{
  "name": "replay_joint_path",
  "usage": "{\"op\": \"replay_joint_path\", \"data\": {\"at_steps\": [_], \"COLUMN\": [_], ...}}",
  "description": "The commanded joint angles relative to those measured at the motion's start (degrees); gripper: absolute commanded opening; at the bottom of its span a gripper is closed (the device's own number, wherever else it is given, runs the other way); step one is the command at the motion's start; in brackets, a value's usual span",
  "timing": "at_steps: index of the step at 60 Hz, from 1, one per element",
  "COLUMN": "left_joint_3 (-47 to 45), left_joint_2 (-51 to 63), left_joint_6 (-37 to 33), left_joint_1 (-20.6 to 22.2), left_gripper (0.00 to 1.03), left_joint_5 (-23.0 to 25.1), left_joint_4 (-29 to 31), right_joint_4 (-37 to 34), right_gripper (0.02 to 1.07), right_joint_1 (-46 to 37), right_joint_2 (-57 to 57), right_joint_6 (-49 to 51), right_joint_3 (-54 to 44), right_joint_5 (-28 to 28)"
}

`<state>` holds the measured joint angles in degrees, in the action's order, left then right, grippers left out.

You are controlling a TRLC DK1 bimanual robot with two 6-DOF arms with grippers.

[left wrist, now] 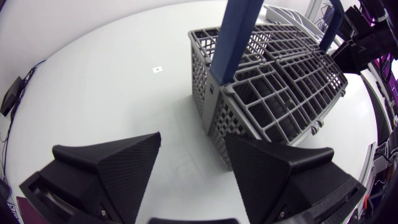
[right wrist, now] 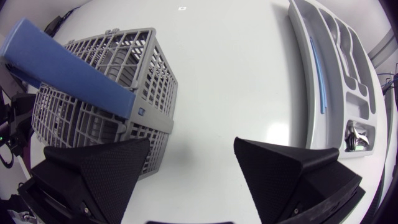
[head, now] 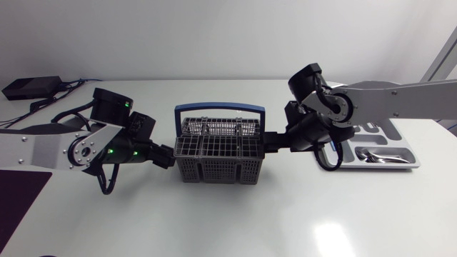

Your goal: Unload the cutlery basket into the drawer organizer.

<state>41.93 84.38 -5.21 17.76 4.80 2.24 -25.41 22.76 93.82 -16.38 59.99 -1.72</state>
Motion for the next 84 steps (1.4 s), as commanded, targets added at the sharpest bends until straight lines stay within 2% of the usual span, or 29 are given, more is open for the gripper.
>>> {"op": "replay_joint_path", "data": {"at_steps": [1,39,54,59,65,84], "left_joint_3": [-0.01,-1.06,-2.21,-2.91,-4.14,-6.16], "left_joint_2": [0.88,-2.64,-7.47,-10.11,-13.19,-24.26], "left_joint_6": [-1.38,-2.61,-3.66,-3.66,-3.49,-2.61], "left_joint_1": [1.14,-0.62,-3.7,-4.31,-4.4,-5.72], "left_gripper": [0.73,0.75,0.82,0.87,0.98,0.99], "left_joint_5": [0.74,0.56,0.65,0.65,0.65,0.56], "left_joint_4": [-0.83,0.04,1.28,1.71,1.89,1.45], "right_joint_4": [0.89,1.06,0.8,0.71,0.8,3.52], "right_gripper": [1.0,1.01,1.02,1.02,1.02,1.02], "right_joint_1": [0.44,-0.53,-1.76,-2.46,-2.99,-2.9], "right_joint_2": [1.72,-0.83,-5.32,-7.51,-10.85,-20.87], "right_joint_6": [-1.37,-1.11,-0.32,0.39,1.09,2.93], "right_joint_3": [1.71,-1.71,-4.26,-5.14,-6.64,-11.65], "right_joint_5": [-0.92,1.36,2.51,2.51,2.68,6.99]}}
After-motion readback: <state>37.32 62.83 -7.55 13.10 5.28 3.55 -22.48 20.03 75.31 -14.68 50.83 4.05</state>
